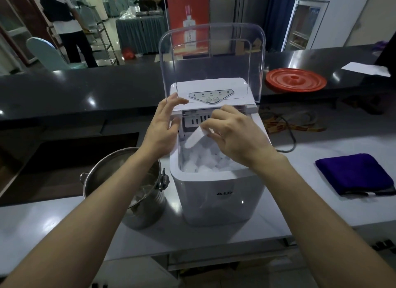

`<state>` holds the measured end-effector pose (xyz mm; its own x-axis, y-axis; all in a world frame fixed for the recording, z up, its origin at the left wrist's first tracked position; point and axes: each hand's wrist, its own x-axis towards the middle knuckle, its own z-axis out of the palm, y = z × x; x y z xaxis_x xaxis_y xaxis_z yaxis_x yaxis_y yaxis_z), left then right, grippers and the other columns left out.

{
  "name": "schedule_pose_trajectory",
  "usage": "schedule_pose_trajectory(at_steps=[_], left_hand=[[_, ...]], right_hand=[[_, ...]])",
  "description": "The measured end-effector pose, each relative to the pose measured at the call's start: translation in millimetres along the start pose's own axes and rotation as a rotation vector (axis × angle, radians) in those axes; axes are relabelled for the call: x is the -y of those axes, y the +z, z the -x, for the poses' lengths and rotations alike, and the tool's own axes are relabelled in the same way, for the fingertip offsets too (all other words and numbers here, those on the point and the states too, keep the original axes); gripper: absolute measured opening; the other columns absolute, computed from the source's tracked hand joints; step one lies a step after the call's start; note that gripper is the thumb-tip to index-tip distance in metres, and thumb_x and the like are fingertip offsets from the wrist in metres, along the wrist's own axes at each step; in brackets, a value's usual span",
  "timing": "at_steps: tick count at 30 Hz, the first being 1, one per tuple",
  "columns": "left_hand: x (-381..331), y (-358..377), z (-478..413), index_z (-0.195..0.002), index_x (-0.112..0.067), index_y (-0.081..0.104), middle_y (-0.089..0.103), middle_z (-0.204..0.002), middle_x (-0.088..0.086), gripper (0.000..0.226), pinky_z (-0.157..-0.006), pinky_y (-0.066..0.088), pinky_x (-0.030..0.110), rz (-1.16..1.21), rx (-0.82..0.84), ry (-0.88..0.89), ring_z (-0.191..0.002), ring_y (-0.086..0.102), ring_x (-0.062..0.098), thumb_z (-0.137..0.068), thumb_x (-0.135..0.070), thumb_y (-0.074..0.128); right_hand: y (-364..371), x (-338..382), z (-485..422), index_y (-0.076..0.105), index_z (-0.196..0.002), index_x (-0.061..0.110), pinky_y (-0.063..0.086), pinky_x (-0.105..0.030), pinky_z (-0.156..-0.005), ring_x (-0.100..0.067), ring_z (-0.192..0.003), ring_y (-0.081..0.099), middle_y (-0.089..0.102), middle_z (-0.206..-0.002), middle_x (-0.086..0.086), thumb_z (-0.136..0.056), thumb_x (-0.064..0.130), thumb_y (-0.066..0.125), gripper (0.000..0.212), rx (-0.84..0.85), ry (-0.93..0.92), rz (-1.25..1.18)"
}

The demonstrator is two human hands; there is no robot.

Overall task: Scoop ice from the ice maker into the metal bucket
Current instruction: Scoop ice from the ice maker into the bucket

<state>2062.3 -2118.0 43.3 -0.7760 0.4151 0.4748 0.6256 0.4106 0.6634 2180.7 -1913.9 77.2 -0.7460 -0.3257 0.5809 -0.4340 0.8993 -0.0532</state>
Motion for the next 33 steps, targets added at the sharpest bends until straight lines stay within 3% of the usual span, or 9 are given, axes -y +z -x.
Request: schedule_pose_trajectory(at_steps=[4,7,11,16,20,25,33], left_hand=[[-1,-1,0,-0.138,-0.047,0.054,0.034,-0.167,-0.009,0.055,-0.099,0.026,-0.009,-0.021,0.012,-0.012,-0.152,0.026,0.001,-0.108,-0.002,0.048],[-2,-1,0,-0.14,-0.046,0.054,0.032,-0.167,-0.014,0.053,-0.104,0.026,0.002,-0.03,0.011,-0.022,-0.148,0.025,-0.006,-0.108,-0.004,0.048],[-5,-1,1,-0.14,-0.045,0.054,0.032,-0.169,-0.012,0.052,-0.105,0.026,0.006,-0.03,0.012,-0.035,-0.15,0.025,-0.002,-0.109,-0.004,0.047],[-4,-1,1,-0.14,-0.045,0.054,0.031,-0.169,-0.011,0.053,-0.108,0.027,0.01,-0.025,0.018,-0.038,-0.149,0.025,-0.002,-0.108,-0.003,0.047],[-3,-1,1,-0.14,-0.044,0.054,0.032,-0.169,-0.012,0.055,-0.115,0.03,0.022,-0.022,0.017,-0.041,-0.156,0.026,0.005,-0.106,-0.002,0.048],[-1,-1,0,-0.139,-0.045,0.055,0.035,-0.167,-0.012,0.056,-0.108,0.027,0.007,-0.027,0.011,-0.037,-0.154,0.027,-0.001,-0.105,0.0,0.048],[0,0,-1,-0.139,-0.045,0.054,0.033,-0.168,-0.011,0.055,-0.11,0.028,0.013,-0.022,0.019,-0.04,-0.152,0.027,0.0,-0.107,-0.001,0.048]], right_hand=[[-13,-8,7,0.077,-0.101,0.016,0.056,-0.045,-0.074,-0.023,-0.096,0.054,0.064,-0.095,0.001,-0.092,0.012,0.075,0.011,0.084,0.067,0.039],[-20,-16,8,0.08,-0.109,0.018,0.056,-0.048,-0.082,-0.022,-0.101,0.054,0.065,-0.099,0.001,-0.097,0.02,0.071,0.015,0.136,0.181,0.07],[-21,-16,4,0.082,-0.115,0.018,0.055,-0.046,-0.086,-0.023,-0.101,0.055,0.064,-0.098,0.001,-0.102,0.024,0.066,0.022,0.181,0.226,0.078],[-22,-7,1,0.082,-0.102,0.018,0.057,-0.041,-0.078,-0.027,-0.089,0.064,0.068,-0.094,-0.001,-0.099,0.026,0.061,0.023,0.237,0.276,0.106],[-24,-8,-3,0.075,-0.084,0.014,0.057,-0.04,-0.073,-0.032,-0.08,0.063,0.068,-0.086,-0.006,-0.092,0.021,0.061,0.017,0.259,0.368,0.149],[-17,3,-18,0.068,-0.076,0.014,0.053,-0.036,-0.067,-0.032,-0.08,0.06,0.068,-0.087,-0.008,-0.088,0.018,0.066,0.012,0.341,0.366,0.13],[-26,-16,-23,0.072,-0.08,0.016,0.06,-0.037,-0.071,-0.026,-0.076,0.06,0.063,-0.076,-0.002,-0.078,0.021,0.067,0.008,0.396,0.59,0.096]])
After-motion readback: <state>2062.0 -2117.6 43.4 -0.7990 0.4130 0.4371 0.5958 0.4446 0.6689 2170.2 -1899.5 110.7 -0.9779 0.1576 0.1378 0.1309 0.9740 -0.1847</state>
